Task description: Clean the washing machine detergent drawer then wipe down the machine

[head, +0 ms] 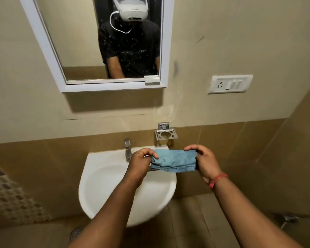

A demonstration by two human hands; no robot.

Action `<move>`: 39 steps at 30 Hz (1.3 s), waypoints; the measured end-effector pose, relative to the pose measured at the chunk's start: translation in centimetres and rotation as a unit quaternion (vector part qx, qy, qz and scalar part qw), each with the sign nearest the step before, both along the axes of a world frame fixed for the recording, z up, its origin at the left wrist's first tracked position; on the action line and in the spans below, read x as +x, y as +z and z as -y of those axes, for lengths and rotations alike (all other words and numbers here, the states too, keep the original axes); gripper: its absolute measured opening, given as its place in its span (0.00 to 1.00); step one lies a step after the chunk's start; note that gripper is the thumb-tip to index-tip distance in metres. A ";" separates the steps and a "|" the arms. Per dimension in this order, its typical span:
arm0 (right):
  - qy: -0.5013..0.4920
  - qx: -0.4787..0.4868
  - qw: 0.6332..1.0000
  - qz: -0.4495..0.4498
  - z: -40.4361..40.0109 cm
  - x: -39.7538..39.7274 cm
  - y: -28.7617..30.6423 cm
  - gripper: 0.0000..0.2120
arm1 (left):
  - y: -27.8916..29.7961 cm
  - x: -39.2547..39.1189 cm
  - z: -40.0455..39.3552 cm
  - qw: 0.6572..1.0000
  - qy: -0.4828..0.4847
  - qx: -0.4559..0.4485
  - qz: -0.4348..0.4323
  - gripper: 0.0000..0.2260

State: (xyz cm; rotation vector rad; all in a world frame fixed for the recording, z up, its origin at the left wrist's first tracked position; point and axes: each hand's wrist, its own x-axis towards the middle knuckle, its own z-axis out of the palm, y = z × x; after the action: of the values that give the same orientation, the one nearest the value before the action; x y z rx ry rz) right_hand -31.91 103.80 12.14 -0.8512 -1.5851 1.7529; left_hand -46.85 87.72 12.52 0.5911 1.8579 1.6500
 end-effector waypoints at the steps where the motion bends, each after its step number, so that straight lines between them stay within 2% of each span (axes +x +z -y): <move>1: -0.016 -0.037 0.999 -0.003 -0.8 -0.5 -0.4 0.19 | -0.3 -0.6 -1.0 1.000 -0.005 0.008 0.023 0.21; 5: -0.053 -0.126 0.990 -0.048 -3.3 -2.2 -0.1 0.12 | -0.5 -2.5 -4.6 0.993 -0.030 0.026 0.112 0.18; 7: -0.046 -0.100 0.994 -0.029 -5.1 -3.4 -0.2 0.07 | -0.4 -3.5 -6.7 0.988 -0.041 0.038 0.142 0.15; 9: -0.037 -0.034 0.998 0.032 -7.1 -4.9 -1.0 0.05 | -0.8 -4.2 -8.8 0.990 -0.033 0.030 0.135 0.09; 12: -0.054 0.050 0.991 0.111 -10.1 -7.1 -2.3 0.06 | -2.1 -5.5 -11.8 0.998 -0.018 0.005 0.066 0.05; 16: -0.023 0.106 0.983 0.146 -14.4 -10.8 -2.9 0.12 | -3.4 -8.2 -16.1 0.999 0.036 -0.033 -0.010 0.12; 19: 0.020 0.130 0.979 0.155 -17.7 -13.9 -3.9 0.14 | -4.2 -10.2 -19.1 0.988 0.088 -0.093 -0.084 0.15; 22: 0.047 0.148 0.971 0.181 -19.8 -15.8 -6.1 0.15 | -5.6 -11.7 -20.9 0.968 0.095 -0.173 -0.158 0.16; 24: 0.078 0.137 0.968 0.195 -20.5 -16.2 -7.7 0.16 | -6.4 -12.1 -21.4 0.959 0.096 -0.209 -0.166 0.17; 28: 0.106 0.073 0.975 0.179 -21.2 -16.0 -9.5 0.14 | -7.1 -12.0 -21.7 0.963 0.117 -0.192 -0.150 0.18; 34: 0.117 0.057 0.975 0.178 -20.6 -15.9 -9.3 0.14 | -6.8 -12.0 -21.5 0.961 0.117 -0.207 -0.143 0.18; 37: 0.113 0.127 0.962 0.215 -20.1 -16.0 -8.5 0.15 | -6.5 -12.2 -20.6 0.948 0.101 -0.242 -0.182 0.17; 39: 0.088 0.218 0.934 0.268 -19.8 -15.6 -7.4 0.17 | -6.1 -12.4 -19.6 0.920 0.076 -0.297 -0.244 0.17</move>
State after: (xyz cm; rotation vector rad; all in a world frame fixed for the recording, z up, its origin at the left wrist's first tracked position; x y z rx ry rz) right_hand -47.53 123.62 4.75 -1.0357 -2.3586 1.2437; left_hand -59.20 107.30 6.41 0.6319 2.6710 0.9673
